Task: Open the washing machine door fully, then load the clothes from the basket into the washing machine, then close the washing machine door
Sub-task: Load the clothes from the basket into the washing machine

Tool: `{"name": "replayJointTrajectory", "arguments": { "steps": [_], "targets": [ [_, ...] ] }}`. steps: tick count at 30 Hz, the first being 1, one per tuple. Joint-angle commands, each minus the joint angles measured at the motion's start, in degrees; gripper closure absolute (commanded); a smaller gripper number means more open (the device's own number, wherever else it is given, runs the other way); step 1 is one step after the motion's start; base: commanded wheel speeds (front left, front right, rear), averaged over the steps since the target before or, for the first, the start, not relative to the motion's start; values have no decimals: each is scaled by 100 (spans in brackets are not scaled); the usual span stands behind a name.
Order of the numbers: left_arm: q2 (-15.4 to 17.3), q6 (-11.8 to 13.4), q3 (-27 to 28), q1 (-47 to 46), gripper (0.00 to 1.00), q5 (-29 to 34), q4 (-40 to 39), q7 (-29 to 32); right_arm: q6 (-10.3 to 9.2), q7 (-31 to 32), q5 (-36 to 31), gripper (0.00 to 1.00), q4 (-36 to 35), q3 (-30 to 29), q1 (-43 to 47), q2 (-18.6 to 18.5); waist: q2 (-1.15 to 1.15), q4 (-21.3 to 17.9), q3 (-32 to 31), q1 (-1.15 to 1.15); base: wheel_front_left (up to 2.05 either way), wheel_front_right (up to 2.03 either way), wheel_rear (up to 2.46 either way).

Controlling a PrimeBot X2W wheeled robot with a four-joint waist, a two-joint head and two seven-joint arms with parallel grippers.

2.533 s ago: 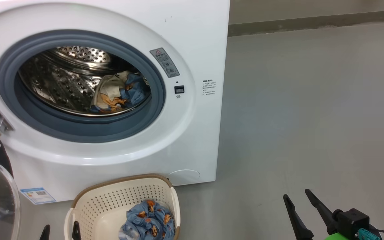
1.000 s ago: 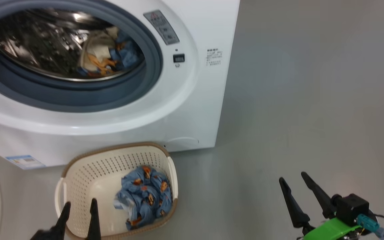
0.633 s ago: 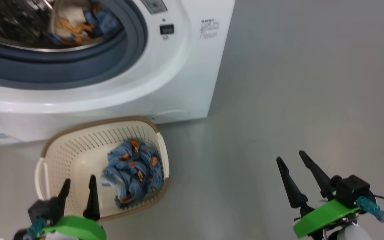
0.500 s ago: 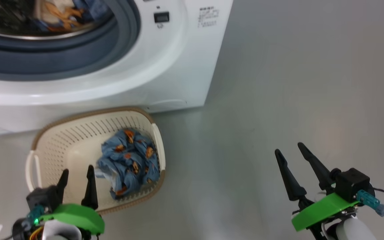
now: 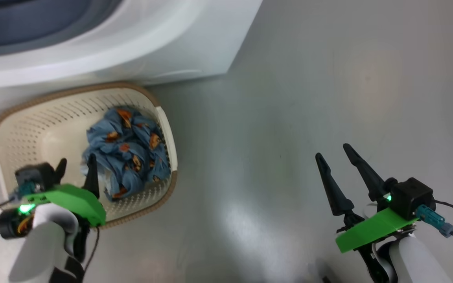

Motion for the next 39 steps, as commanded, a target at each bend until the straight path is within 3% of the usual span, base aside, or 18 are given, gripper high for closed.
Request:
{"name": "replayJointTrajectory", "arguments": {
  "steps": [1, 8, 23, 35, 39],
  "targets": [
    [227, -8, 116, 15, 0, 28, 46, 20, 9, -68, -36, 0, -129, 146, 32, 15, 0, -124, 391, 0, 0, 0, 0],
    [459, -108, 55, -509, 0, -69, 756, 221, 9, -68, -22, 0, -159, 242, -115, 76, 0, -233, 751, 0, 0, 0, 0],
    [603, -210, -126, -1270, 0, -559, 1457, 746, 9, -68, 91, 0, -90, 425, -197, 254, 0, -486, 1254, 0, 0, 0, 0],
    [502, -212, -235, -1488, 0, -1613, 1159, 1291, 9, -68, 157, 0, -18, 500, -172, 358, 0, -622, 1430, 0, 0, 0, 0],
    [645, -212, -467, -1520, 0, -1840, 968, 1516, 9, -68, 166, 0, -21, 537, -183, 392, 0, -672, 1509, 0, 0, 0, 0]
  ]
}}
